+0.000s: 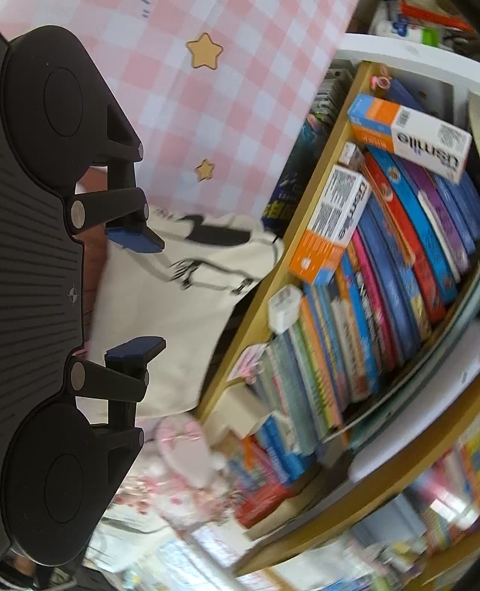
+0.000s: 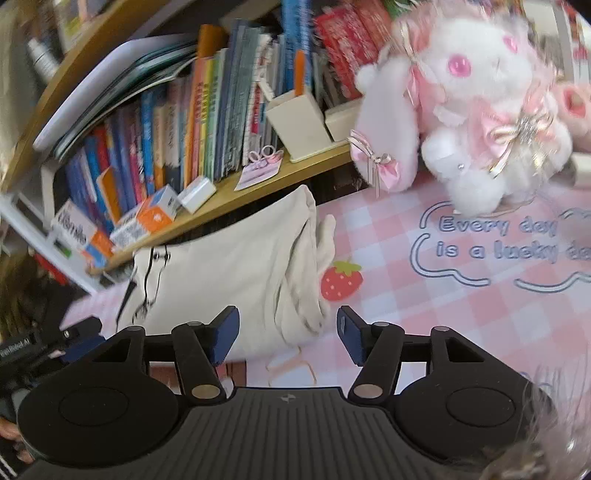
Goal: Fold clothes
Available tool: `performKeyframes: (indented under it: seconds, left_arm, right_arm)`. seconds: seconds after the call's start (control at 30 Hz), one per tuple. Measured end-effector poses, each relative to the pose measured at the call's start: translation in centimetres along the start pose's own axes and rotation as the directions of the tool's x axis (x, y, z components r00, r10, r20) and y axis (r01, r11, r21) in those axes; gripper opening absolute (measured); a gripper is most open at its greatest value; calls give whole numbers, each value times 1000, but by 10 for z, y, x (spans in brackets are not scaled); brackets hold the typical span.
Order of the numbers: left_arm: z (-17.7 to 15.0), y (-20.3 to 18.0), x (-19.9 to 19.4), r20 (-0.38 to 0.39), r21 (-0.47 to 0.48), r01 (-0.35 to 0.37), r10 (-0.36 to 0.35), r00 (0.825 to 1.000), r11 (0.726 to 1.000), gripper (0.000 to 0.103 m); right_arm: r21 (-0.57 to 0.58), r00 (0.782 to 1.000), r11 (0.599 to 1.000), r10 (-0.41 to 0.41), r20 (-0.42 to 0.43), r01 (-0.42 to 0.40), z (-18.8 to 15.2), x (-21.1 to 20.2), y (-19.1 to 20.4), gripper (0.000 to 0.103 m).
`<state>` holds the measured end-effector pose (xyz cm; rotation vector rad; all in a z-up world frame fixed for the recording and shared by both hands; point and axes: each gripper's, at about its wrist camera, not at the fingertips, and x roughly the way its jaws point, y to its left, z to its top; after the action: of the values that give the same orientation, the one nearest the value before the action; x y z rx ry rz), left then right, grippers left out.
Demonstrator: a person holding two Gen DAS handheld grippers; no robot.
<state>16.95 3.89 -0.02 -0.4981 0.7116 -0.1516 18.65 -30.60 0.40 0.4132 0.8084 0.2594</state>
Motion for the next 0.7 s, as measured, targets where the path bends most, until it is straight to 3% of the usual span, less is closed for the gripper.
performKeyframes:
  seconds: [0.13, 0.3, 0.43, 0.7]
  left_arm:
    - [-24, -23, -13, 0, 71, -41, 42, 999, 997, 50]
    - [-54, -41, -31, 1, 95, -76, 77, 997, 993, 50]
    - [-74, -53, -45, 14, 112, -111, 110, 994, 988, 62]
    - [-101, -68, -70, 38, 139, -158, 154, 987, 978, 63]
  right_arm:
    - [-95, 999, 995, -39, 15, 41, -16, -20, 9, 61]
    - [-177, 997, 981, -77, 30, 81, -41, -39, 18, 68]
    - [-207, 996, 974, -89, 18, 91, -60, -51, 22, 71]
    - [-218, 994, 971, -105, 5, 104, -90, -74, 21, 73]
